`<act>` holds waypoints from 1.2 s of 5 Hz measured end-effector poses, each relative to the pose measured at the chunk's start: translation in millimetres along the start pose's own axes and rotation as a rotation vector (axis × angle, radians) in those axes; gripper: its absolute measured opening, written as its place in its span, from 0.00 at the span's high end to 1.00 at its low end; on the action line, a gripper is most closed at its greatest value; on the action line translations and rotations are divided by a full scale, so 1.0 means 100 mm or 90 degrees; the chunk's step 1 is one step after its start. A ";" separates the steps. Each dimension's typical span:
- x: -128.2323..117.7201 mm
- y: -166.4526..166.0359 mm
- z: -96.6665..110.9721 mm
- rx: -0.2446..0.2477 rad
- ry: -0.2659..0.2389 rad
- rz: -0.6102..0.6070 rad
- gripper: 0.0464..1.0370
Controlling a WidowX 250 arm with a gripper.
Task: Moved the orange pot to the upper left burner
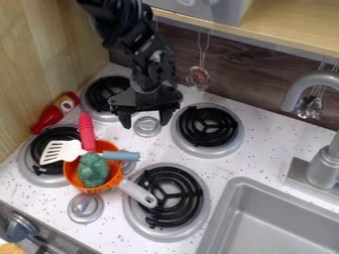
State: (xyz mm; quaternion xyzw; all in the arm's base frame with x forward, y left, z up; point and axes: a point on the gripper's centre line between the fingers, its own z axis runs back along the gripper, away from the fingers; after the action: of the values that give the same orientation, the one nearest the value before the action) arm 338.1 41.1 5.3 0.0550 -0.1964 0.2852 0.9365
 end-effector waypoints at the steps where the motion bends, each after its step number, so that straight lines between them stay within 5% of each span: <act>1: -0.06 0.02 -0.07 0.011 0.015 0.001 0.04; 2: -0.14 0.01 -0.01 0.055 0.029 -0.010 0.04; 4: -0.14 -0.07 0.43 0.067 0.007 0.033 0.04; 6: -0.57 0.18 0.56 0.125 0.057 0.198 0.04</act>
State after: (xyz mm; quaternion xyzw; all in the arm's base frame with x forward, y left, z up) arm 265.6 15.0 33.8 0.1025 -0.1321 0.4463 0.8791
